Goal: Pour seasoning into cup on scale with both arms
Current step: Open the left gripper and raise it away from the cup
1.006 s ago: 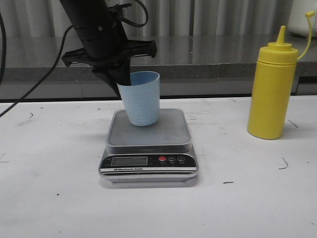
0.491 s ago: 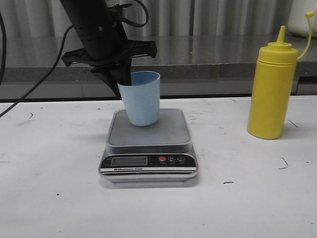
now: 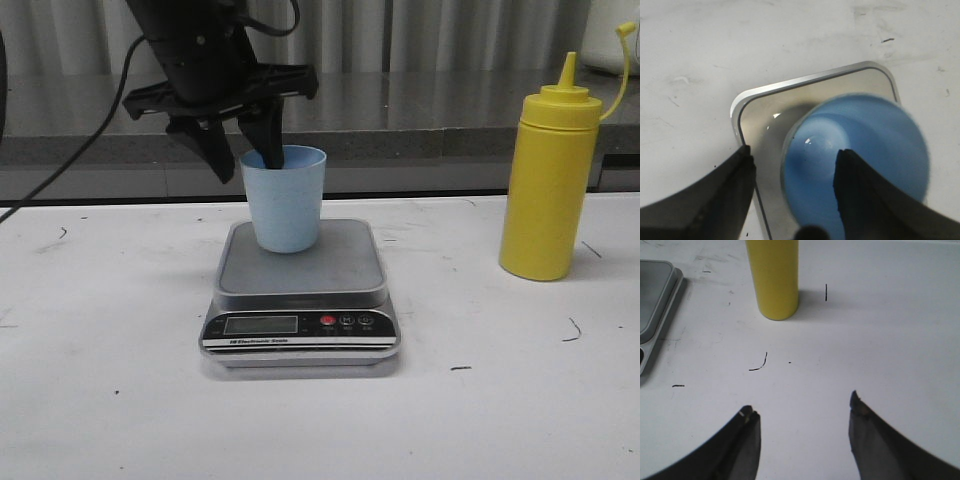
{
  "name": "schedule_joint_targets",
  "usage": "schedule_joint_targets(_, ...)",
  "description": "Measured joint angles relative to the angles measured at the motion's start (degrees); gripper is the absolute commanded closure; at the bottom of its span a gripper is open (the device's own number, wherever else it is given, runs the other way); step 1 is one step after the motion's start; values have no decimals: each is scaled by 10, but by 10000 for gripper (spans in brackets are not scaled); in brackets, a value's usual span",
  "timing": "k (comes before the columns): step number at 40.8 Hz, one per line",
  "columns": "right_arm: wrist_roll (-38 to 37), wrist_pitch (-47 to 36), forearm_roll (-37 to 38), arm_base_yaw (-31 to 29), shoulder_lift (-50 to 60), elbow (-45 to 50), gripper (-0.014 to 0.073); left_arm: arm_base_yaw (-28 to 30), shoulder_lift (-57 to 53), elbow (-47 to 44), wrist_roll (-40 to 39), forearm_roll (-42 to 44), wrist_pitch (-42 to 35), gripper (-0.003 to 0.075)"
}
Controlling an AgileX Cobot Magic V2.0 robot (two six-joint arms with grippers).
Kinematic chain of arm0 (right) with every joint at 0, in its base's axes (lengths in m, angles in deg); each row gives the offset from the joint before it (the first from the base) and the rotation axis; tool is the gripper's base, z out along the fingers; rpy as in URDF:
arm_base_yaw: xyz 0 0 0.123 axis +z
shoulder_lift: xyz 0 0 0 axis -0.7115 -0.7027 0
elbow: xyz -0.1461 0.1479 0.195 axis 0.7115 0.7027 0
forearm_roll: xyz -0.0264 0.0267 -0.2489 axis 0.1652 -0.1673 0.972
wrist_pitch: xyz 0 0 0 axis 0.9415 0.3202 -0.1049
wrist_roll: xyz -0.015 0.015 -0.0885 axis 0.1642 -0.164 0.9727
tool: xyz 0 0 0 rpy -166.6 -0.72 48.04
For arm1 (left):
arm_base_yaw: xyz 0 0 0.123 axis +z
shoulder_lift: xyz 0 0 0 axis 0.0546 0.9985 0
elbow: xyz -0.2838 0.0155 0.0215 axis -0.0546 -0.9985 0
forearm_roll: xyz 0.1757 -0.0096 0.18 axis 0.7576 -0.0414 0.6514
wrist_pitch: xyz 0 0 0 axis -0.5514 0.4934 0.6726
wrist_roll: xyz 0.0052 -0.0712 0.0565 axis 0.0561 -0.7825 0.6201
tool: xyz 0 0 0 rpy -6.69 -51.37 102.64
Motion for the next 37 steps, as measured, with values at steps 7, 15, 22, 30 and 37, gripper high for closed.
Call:
schedule_joint_targets(7,0,0,0,0,0,0,169,0,-56,0,20,40,11,356)
schedule_joint_targets(15,0,0,0,0,0,0,169,0,-160,-29,37,109,31,356)
schedule_joint_targets(22,0,0,0,0,0,0,169,0,-284,-131,54,124,8,356)
schedule_joint_targets(30,0,0,0,0,0,0,169,0,-417,-265,57,134,-32,356)
schedule_joint_targets(37,0,0,0,0,0,0,169,0,-529,-372,58,135,-44,356)
